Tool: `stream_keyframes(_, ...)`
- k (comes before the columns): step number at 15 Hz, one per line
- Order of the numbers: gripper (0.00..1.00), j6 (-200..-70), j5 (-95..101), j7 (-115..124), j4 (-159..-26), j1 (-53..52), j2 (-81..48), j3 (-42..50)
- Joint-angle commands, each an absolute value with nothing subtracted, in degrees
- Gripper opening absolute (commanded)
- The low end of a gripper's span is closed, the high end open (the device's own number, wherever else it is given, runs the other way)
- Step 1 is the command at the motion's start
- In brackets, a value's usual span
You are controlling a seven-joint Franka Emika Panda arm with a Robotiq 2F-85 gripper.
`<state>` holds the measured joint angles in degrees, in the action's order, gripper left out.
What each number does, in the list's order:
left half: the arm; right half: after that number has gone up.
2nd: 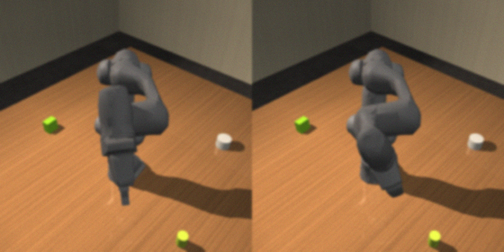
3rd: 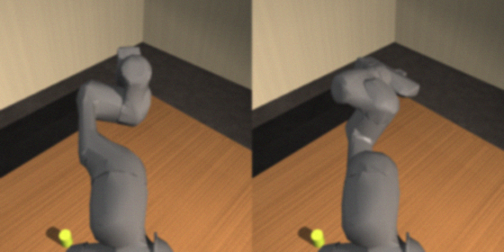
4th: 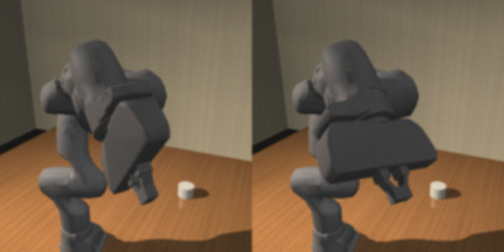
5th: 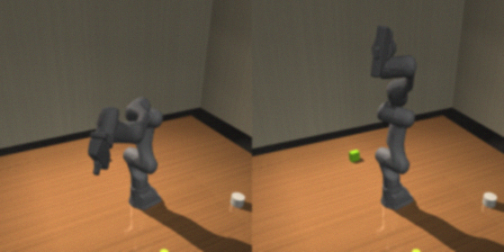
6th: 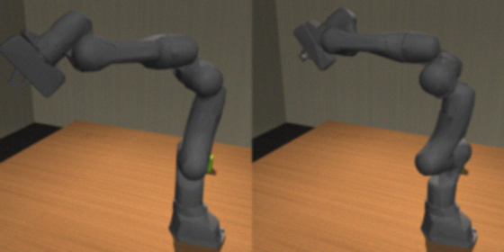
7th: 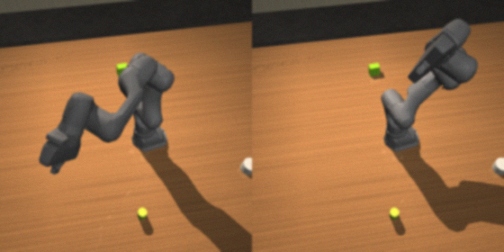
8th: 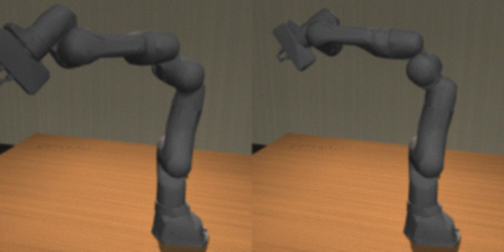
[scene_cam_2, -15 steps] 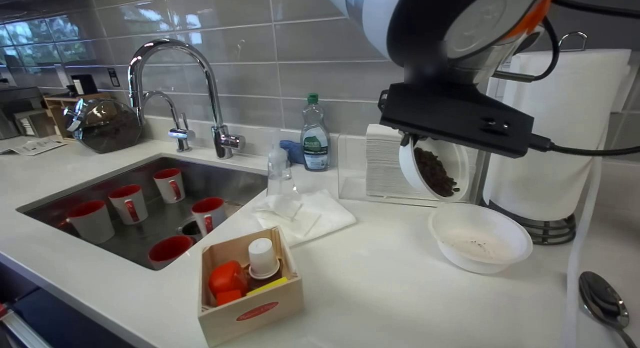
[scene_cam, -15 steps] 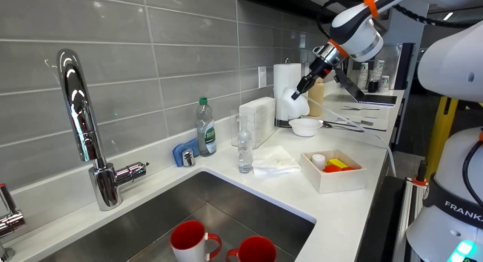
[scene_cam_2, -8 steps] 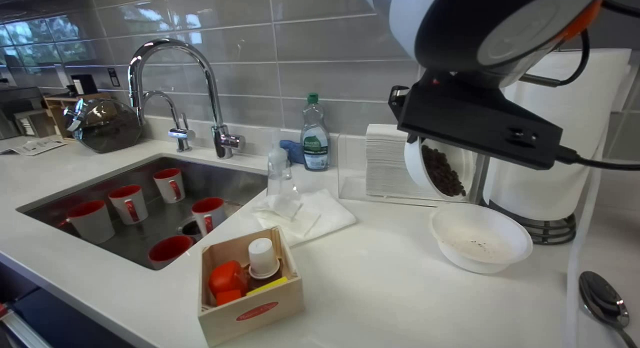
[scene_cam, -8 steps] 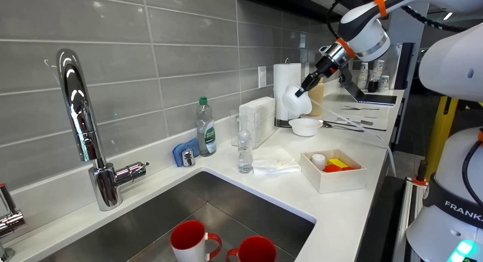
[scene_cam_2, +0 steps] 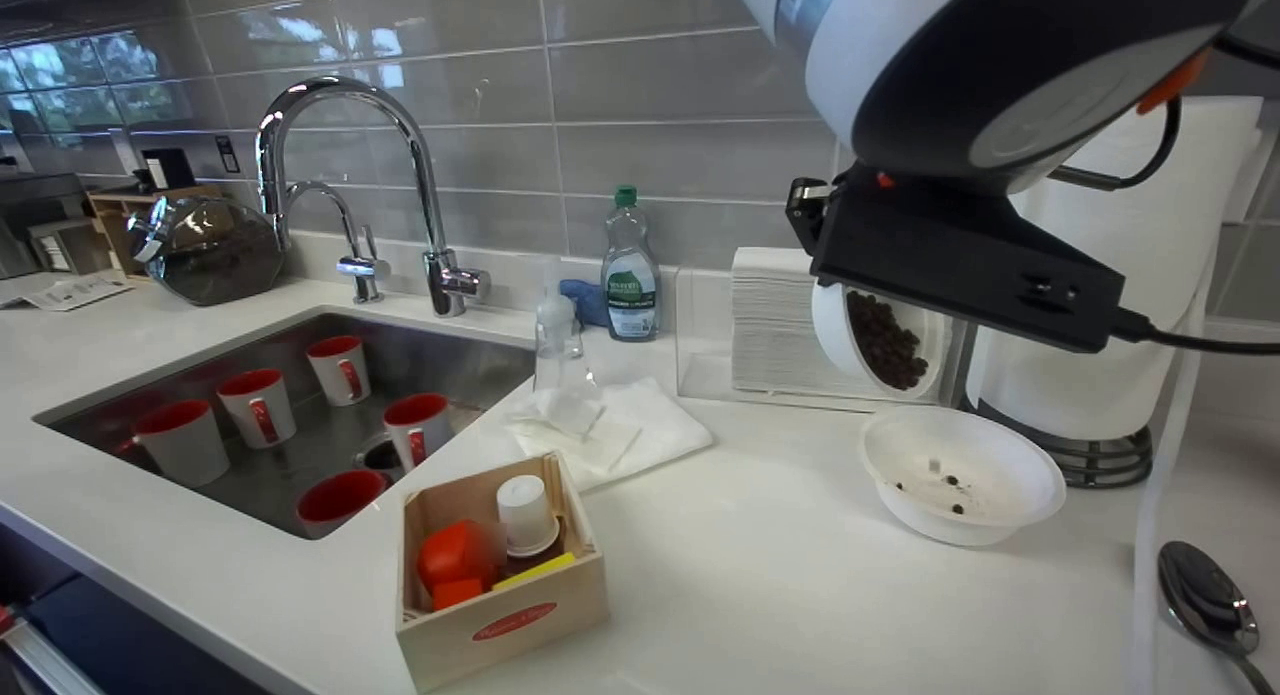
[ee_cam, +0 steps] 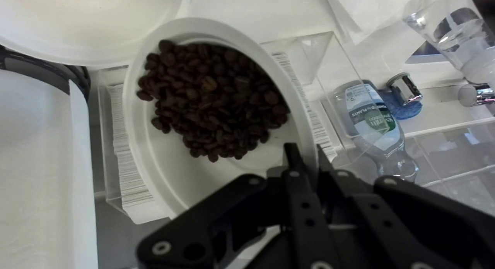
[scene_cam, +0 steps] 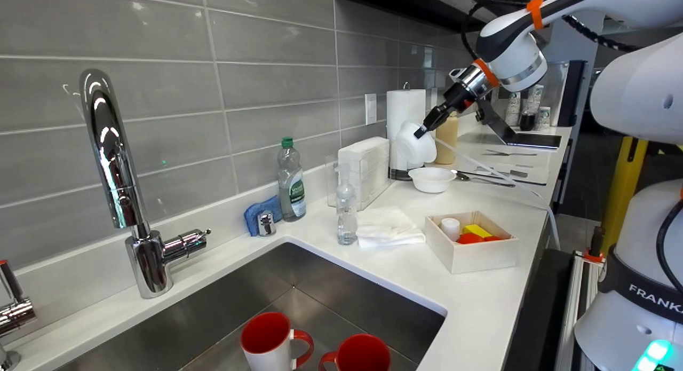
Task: Pour the contents out of the bowl on the left and into the bowl on the right.
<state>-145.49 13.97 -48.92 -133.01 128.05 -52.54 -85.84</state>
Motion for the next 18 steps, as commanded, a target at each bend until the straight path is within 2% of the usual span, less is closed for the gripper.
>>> stream_keyframes(1, 0.0, -145.41, 11.8, -51.64, -130.49, 125.19, -54.33, -84.56)
stream_keyframes(18, 0.0, -143.84, 7.69, -61.44, -127.3, 125.79, -61.39, -85.06)
